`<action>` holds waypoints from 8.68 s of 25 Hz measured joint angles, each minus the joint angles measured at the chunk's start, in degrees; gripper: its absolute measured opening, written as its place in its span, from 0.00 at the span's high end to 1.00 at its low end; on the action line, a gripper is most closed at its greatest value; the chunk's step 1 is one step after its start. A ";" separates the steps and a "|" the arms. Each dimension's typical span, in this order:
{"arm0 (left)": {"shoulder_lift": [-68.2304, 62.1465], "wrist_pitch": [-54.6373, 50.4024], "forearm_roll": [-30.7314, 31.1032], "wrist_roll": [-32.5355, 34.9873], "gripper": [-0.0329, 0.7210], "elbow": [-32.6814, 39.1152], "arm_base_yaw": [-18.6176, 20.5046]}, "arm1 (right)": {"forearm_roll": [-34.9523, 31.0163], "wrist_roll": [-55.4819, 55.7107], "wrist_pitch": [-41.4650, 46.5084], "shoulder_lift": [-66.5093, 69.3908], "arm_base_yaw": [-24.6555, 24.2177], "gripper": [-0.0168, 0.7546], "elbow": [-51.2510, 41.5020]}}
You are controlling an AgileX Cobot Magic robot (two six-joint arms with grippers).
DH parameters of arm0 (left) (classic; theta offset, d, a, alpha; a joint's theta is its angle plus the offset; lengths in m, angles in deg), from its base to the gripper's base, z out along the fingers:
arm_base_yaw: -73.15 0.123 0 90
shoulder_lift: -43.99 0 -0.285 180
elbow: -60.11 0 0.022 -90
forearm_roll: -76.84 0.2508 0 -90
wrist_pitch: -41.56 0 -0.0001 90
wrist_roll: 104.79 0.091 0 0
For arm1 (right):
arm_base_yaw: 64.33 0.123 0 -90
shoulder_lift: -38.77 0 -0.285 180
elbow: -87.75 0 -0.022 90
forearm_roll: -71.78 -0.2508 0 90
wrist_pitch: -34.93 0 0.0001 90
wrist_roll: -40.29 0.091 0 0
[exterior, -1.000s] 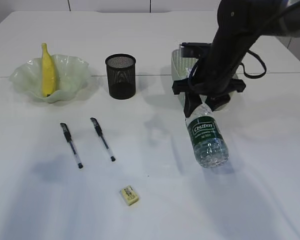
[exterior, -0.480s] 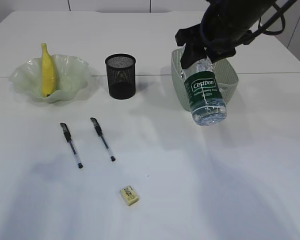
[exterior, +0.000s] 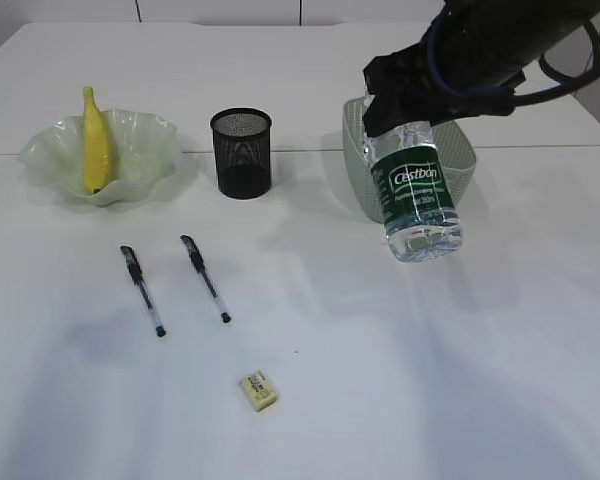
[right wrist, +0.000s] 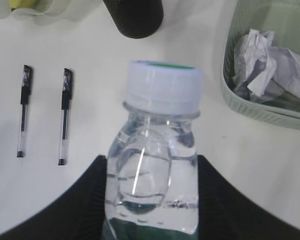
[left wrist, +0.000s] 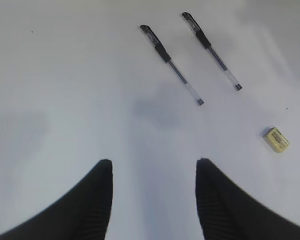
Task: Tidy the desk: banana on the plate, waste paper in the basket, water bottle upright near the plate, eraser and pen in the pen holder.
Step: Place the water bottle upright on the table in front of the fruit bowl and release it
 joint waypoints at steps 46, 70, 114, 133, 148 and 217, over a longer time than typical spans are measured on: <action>0.00 -0.72 -0.09 0.00 0.45 0.00 0.00 | -10.58 -16.97 -45.28 -11.75 8.12 0.54 -23.49; 0.00 -0.60 -0.09 0.00 0.45 0.00 0.00 | 37.23 22.69 -74.46 6.64 8.12 0.54 -18.84; 0.00 1.95 -0.09 0.00 0.45 0.00 0.00 | 46.45 35.87 -71.95 39.37 14.95 0.54 24.26; 0.00 1.95 -0.09 0.00 0.45 0.00 0.00 | 46.67 35.18 -71.37 42.81 16.57 0.54 27.31; 0.00 1.95 -0.09 0.00 0.45 0.00 0.00 | 46.89 35.20 -70.83 42.81 16.58 0.54 27.31; 0.00 2.04 -0.34 -0.10 0.45 0.00 0.00 | 58.54 52.43 -64.93 53.39 22.65 0.54 46.75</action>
